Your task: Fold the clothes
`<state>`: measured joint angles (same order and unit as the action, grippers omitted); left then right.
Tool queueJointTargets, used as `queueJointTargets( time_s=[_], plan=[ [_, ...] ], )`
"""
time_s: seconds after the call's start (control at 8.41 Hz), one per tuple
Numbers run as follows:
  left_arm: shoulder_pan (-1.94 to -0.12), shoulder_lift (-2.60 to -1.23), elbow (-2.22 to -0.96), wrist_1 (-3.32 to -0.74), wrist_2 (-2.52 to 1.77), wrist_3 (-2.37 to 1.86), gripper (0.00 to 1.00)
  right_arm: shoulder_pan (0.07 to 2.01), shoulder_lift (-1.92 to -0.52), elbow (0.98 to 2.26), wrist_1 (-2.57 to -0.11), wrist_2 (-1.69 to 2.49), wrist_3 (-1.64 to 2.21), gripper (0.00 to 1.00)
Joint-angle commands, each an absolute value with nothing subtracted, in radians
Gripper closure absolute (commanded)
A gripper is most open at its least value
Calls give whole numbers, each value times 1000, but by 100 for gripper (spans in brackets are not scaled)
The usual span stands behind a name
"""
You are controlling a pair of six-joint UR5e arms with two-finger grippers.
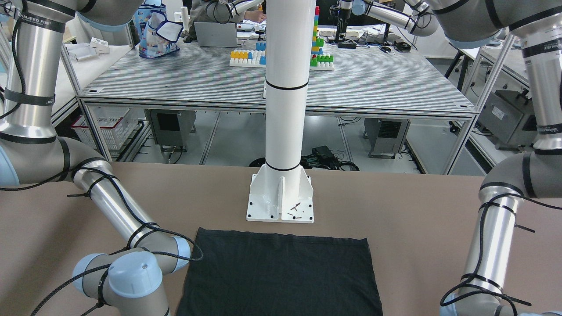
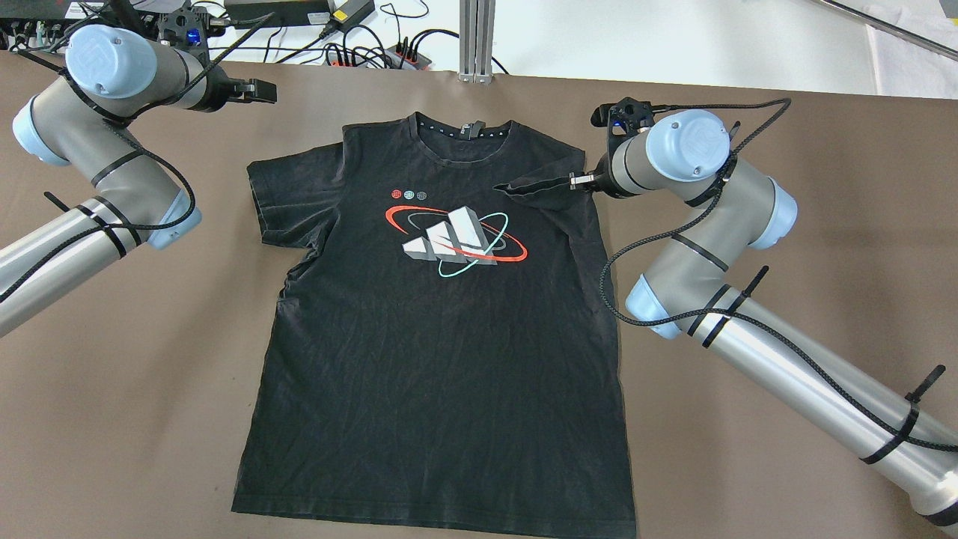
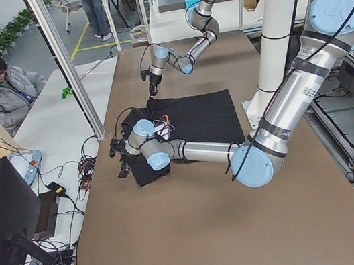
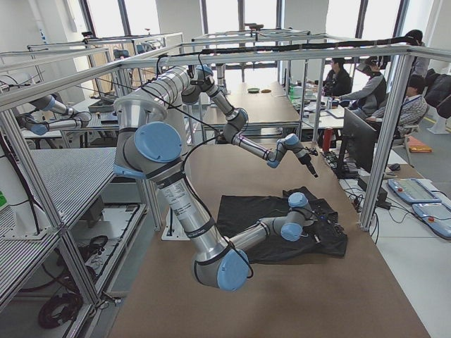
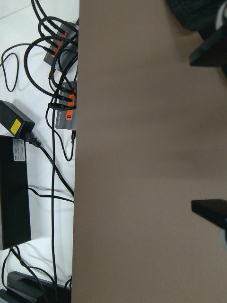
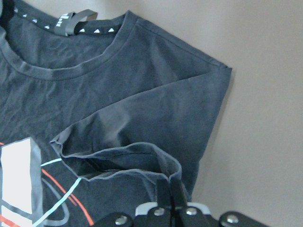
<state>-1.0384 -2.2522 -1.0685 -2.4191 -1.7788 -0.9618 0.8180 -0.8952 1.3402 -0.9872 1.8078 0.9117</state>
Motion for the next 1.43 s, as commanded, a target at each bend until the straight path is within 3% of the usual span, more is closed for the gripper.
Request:
queueJointTargets(
  time_s=[0.0, 0.48, 0.83, 1.19, 1.31],
  plan=[
    [-1043, -2269, -1048, -2419, -1776, -962, 0, 755, -900, 1377, -991, 1807, 951, 100],
    [-1046, -2273, -1042, -2419, -1776, -962, 0, 730, -928, 1381, -983, 1810, 931, 100],
    [-1048, -2273, -1042, -2419, -1776, -962, 0, 730, -1009, 1512, -994, 1833, 939, 100],
    [-1046, -2273, -1042, -2419, -1776, -962, 0, 680, -1014, 1514, -994, 1835, 950, 96],
    [-1046, -2273, -1042, -2419, -1776, -960, 0, 680, -1015, 1513, -994, 1835, 951, 35]
  ],
)
